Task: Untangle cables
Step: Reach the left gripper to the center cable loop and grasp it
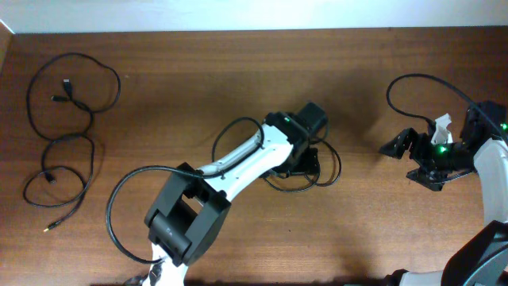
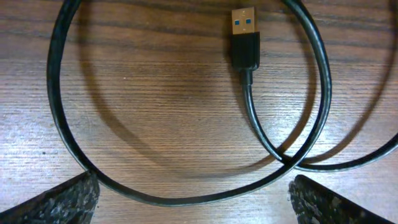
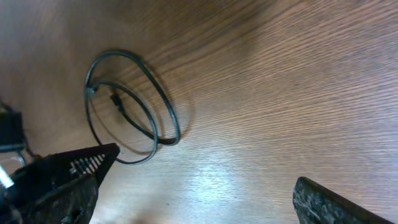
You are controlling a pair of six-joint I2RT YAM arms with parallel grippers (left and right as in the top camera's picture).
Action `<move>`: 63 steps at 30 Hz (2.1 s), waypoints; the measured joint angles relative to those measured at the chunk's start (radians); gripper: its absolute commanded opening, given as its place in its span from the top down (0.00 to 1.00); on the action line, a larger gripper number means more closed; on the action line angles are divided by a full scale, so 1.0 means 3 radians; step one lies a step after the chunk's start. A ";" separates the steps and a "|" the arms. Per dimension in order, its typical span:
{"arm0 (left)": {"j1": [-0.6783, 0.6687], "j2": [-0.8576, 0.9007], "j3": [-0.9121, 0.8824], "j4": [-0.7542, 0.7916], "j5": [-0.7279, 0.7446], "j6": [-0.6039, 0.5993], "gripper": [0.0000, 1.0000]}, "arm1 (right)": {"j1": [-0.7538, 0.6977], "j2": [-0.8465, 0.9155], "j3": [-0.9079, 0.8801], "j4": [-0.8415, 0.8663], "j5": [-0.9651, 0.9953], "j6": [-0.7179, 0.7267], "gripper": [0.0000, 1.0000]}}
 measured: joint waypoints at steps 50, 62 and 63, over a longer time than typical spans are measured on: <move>-0.0209 0.0365 0.0006 0.0749 -0.0158 -0.0896 0.01 | 0.0000 0.0000 0.0000 0.0003 0.0092 -0.0036 0.01; -0.0228 0.0371 0.0006 0.0900 -0.0072 -0.0234 0.01 | 0.0000 0.0000 0.0000 0.0041 0.0092 -0.0036 0.01; -0.0233 0.0373 0.0006 0.0900 -0.0074 -0.0201 0.01 | 0.0000 0.0000 0.0000 0.0041 0.0092 -0.0037 0.01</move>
